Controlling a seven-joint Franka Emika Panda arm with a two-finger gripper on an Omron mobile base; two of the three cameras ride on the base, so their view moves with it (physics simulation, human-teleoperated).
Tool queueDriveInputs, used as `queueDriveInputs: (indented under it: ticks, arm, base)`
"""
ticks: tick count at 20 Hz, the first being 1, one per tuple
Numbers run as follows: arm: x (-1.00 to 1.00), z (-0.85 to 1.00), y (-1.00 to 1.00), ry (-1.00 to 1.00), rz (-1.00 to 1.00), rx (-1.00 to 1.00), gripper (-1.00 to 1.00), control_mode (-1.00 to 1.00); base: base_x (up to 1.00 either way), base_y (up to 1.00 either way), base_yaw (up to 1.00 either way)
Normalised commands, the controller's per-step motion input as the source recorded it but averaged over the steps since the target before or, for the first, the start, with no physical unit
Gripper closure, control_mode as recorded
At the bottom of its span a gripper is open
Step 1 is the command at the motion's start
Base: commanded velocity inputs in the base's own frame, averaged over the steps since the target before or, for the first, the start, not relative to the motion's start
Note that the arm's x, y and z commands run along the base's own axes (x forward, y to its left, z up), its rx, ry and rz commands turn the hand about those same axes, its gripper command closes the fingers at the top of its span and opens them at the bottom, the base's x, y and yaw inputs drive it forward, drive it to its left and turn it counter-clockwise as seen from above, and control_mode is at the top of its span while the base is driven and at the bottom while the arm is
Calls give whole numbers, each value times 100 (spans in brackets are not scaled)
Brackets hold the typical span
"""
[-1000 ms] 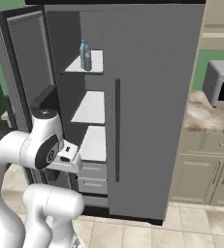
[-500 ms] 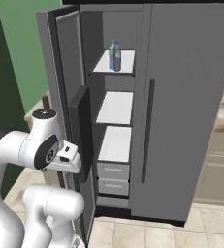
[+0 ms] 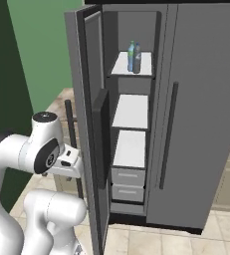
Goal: Take the bottled waters from the counter and place them in the freezer to freeze. Close the freezer door after placing the bottles.
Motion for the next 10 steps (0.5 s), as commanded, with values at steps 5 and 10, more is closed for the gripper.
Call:
queueDriveInputs:
  ticks: [5,10]
  arm:
    - [0,0,0,0,0,0,-100,100]
    - [0,0,0,0,0,0,-100,100]
  base:
    - [8,0,2]
    - [5,-16,5]
